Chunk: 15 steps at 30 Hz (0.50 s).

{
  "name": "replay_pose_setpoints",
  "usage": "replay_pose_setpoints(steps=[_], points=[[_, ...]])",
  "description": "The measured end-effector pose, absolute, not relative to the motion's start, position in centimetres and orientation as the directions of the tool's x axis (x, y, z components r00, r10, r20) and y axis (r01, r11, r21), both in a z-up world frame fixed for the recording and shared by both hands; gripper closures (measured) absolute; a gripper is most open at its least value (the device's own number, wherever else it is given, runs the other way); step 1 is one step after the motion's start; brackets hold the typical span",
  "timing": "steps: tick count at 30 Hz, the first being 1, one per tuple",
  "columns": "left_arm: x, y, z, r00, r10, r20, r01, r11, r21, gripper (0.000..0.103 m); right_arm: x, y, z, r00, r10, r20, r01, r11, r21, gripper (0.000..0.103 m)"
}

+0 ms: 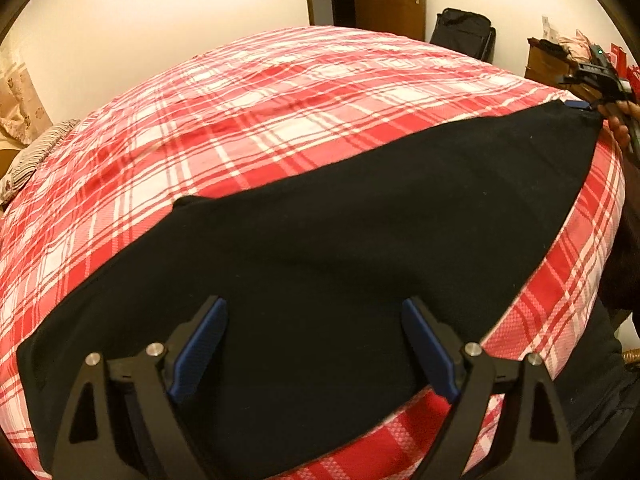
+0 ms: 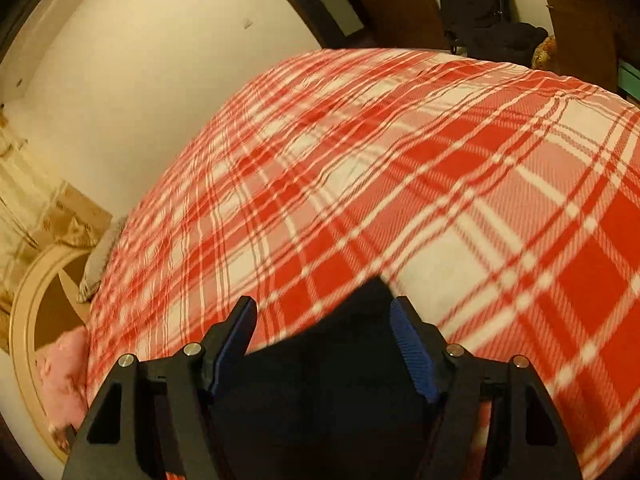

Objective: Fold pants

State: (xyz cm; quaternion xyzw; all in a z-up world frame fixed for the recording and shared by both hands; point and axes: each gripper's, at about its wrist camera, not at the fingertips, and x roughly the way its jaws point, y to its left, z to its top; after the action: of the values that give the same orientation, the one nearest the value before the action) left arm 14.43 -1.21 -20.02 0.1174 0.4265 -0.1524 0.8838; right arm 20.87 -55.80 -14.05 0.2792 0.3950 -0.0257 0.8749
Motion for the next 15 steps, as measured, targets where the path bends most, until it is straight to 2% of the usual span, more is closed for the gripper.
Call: replay_pose_setpoints(steps=[5, 10, 12, 14, 15], points=[[14.4, -1.0, -20.1, 0.591, -0.181, -0.786, 0.36, 0.931, 0.056, 0.012, 19.0, -55.6, -12.6, 0.703, 0.207, -0.68, 0.223, 0.844, 0.488, 0.033], [14.5, -1.6, -19.8, 0.595, -0.205, -0.777, 0.369, 0.929, 0.038, 0.012, 16.3, -54.6, -10.8, 0.699, 0.106, -0.707, 0.228, 0.904, 0.361, 0.033], [14.4, -2.0, -19.6, 0.597, -0.214, -0.773, 0.381, 0.924, 0.039, 0.012, 16.1, -54.5, -11.2, 0.679, 0.118, -0.725, 0.215, 0.912, 0.35, 0.033], [14.3, -2.3, -19.5, 0.598, -0.221, -0.77, 0.388, 0.921, 0.037, 0.012, 16.0, -54.3, -11.9, 0.65, 0.114, -0.751, 0.213, 0.922, 0.324, 0.038], [14.2, -2.3, -19.5, 0.598, -0.222, -0.77, 0.389, 0.921, 0.036, 0.012, 15.9, -54.3, -12.3, 0.638, 0.111, -0.762, 0.216, 0.924, 0.316, 0.043]])
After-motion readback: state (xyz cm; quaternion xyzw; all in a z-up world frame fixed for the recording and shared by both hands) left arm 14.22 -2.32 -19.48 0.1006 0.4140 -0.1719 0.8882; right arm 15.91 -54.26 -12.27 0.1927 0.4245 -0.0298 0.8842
